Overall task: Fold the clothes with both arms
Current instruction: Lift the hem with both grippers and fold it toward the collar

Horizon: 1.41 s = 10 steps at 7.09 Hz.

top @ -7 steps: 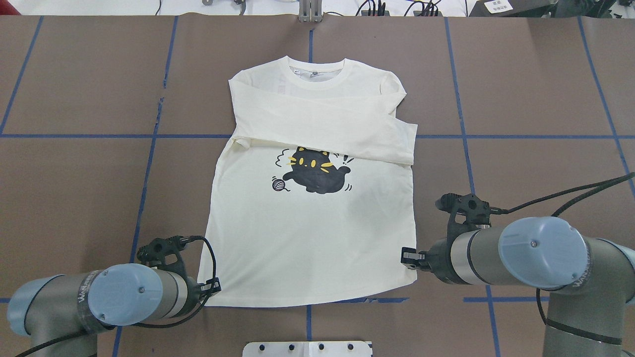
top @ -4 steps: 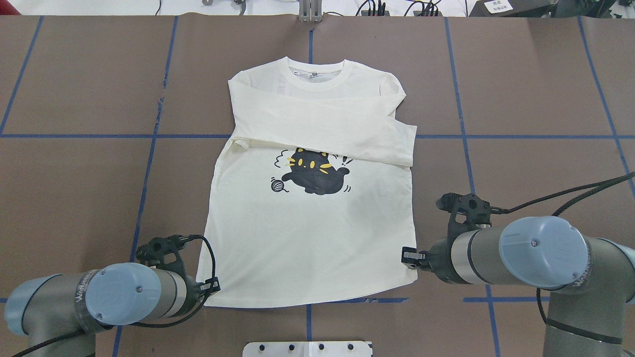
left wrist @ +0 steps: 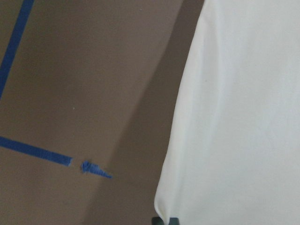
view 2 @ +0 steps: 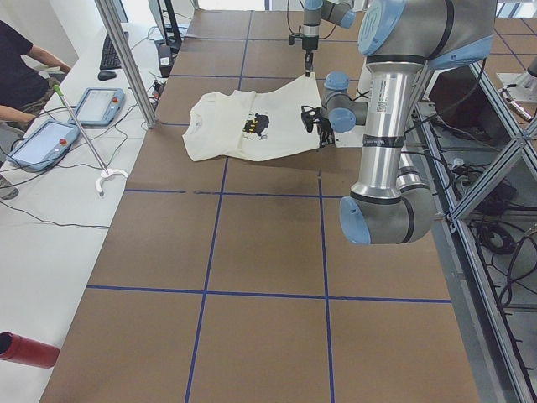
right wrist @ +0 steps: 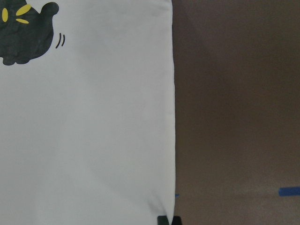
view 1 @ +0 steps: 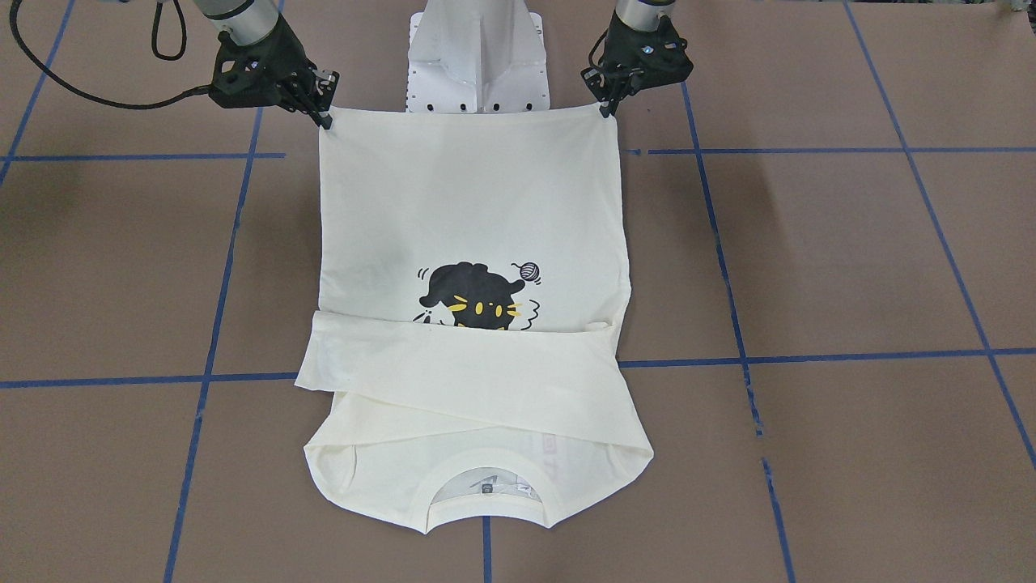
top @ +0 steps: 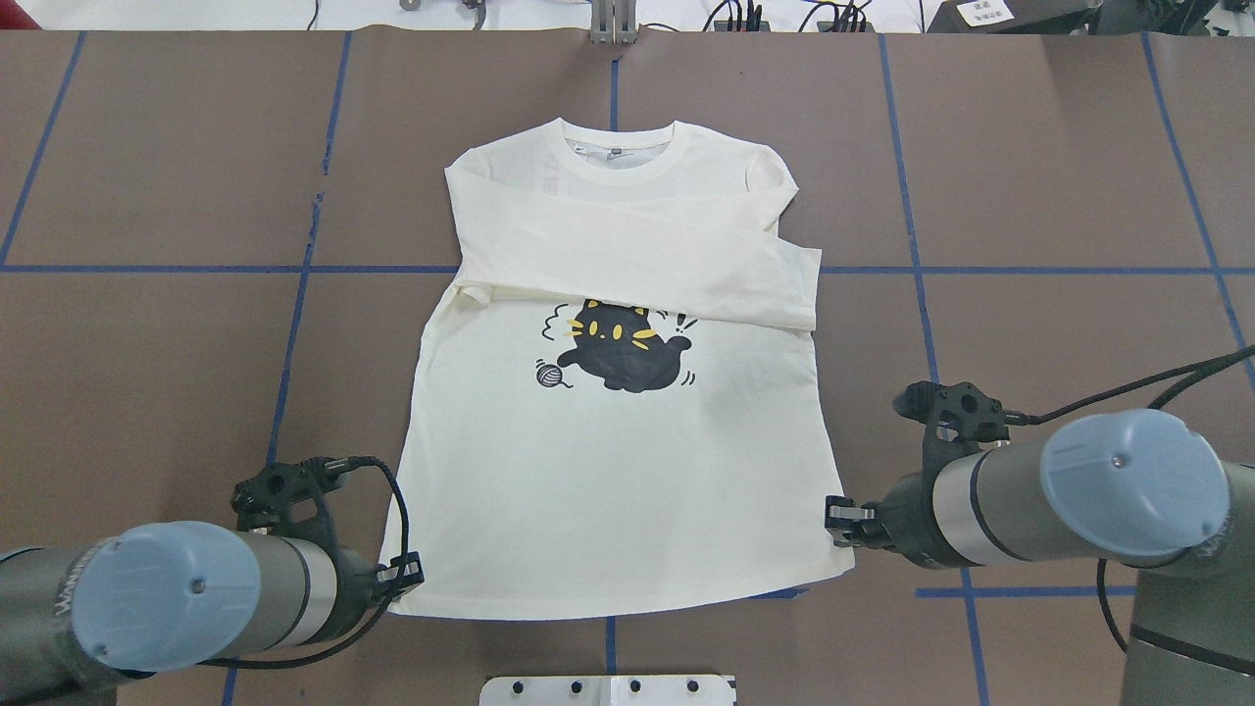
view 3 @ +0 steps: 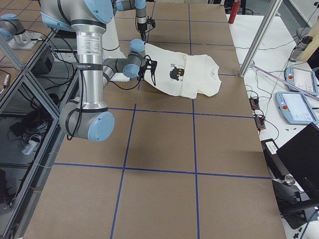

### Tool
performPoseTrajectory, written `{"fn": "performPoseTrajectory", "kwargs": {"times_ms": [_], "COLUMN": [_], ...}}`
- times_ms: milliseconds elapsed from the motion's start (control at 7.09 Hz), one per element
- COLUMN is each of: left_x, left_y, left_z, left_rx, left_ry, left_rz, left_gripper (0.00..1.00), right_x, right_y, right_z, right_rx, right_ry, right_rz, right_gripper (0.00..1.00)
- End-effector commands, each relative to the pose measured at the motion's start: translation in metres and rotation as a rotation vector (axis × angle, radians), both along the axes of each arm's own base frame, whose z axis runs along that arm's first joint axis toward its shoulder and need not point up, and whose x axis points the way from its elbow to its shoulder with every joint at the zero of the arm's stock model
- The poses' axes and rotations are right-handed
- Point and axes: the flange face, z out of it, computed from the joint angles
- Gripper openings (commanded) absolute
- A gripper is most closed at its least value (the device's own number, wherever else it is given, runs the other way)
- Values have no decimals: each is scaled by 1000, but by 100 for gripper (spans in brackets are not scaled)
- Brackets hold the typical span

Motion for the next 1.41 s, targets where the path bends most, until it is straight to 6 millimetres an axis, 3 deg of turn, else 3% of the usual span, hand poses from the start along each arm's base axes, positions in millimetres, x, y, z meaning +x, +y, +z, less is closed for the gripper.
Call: {"fn": "performPoseTrajectory", "kwargs": {"times_ms": [0, 141, 423, 564, 846, 987, 1128, 1269], "left_x": [-32, -29, -42, -49, -61, -70, -64, -61], "left_y": [47, 67, 60, 50, 13, -17, -42, -77], "left_z": [-42, -46, -54, -59, -67, -76, -66, -61], "left_rx": [0, -4, -3, -9, 4, 62, 73, 105], "left_ry": [59, 70, 85, 97, 119, 133, 96, 67], "left_rz": [99, 147, 131, 115, 59, 15, -14, -49], "left_gripper": [0, 0, 0, 0, 0, 0, 0, 0], "right_x": [33, 45, 40, 28, 23, 37, 56, 61], "right_y": [38, 53, 55, 27, -40, -78, -115, -145], "right_z": [-2, -5, -6, -10, -22, -24, -16, -21], "right_rx": [-77, -113, -116, -103, -79, -29, -6, 0], "right_ry": [-19, -31, -37, -53, -88, -100, -98, -107], "right_rz": [-147, -215, -232, -171, -40, -1, 25, 59], "right_gripper": [0, 0, 0, 0, 0, 0, 0, 0]}}
